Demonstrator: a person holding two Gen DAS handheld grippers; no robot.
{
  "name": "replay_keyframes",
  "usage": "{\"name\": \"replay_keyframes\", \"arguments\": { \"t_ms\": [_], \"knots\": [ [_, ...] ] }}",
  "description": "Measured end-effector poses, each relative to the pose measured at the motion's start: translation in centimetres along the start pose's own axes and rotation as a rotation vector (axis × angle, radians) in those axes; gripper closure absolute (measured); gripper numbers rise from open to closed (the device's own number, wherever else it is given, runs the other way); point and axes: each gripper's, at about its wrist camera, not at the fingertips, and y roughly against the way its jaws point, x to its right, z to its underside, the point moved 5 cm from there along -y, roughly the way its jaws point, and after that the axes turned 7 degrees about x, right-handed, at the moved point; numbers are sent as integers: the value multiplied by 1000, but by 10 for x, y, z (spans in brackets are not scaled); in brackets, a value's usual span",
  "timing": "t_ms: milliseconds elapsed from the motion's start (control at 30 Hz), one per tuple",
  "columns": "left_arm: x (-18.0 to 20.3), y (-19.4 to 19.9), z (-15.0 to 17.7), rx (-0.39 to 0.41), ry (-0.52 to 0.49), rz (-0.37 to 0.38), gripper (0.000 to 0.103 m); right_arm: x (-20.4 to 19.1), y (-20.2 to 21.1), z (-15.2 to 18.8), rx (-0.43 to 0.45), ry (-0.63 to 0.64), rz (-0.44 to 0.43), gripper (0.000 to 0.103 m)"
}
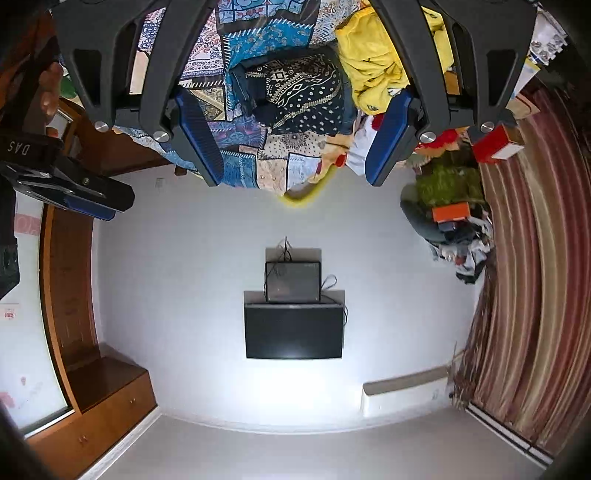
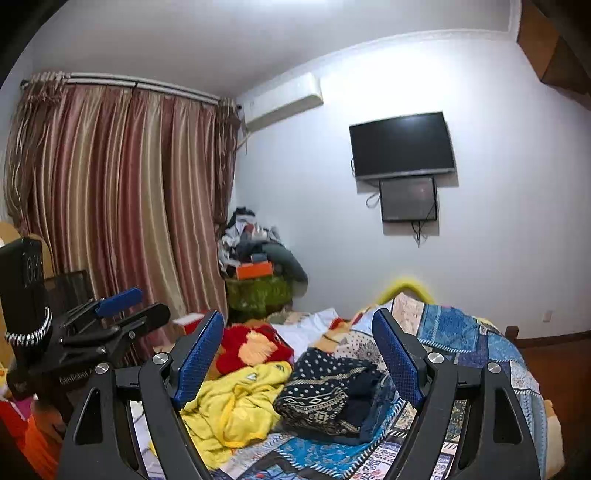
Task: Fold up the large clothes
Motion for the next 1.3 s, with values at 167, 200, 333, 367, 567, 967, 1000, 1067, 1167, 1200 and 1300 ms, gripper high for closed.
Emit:
{"name": "replay_keyframes", "arguments": {
  "t_ms": [167,200,333,367,567,967,1000,1067,1167,1200,1300],
  "knots": [
    [8,14,6,10,-14,-19,15,-10,19,5,0,22,36,22],
    [9,16,7,10,-12,-23,10,-11,21,6,-4,26,42,22],
    [8,18,12,5,-12,-34,0,-15,28,11,-18,40,71,12],
    [7,18,13,3,-12,-38,0,-14,29,11,-16,40,84,3],
    [2,15,20,-19,-1,-47,0,-11,32,13,-13,38,134,0],
    [-4,7,31,-50,24,-56,0,-8,25,20,-47,44,135,0],
    [-4,6,31,-51,25,-57,0,-8,24,20,-48,44,136,0],
    [-4,6,32,-54,25,-60,0,-7,24,21,-50,42,139,0],
    [-4,4,33,-57,24,-65,0,-6,23,21,-54,40,138,0],
    [-4,4,32,-58,25,-66,0,-6,23,20,-54,40,138,0],
    [-4,3,32,-61,27,-67,0,-6,23,20,-55,40,137,0]
  ]
}}
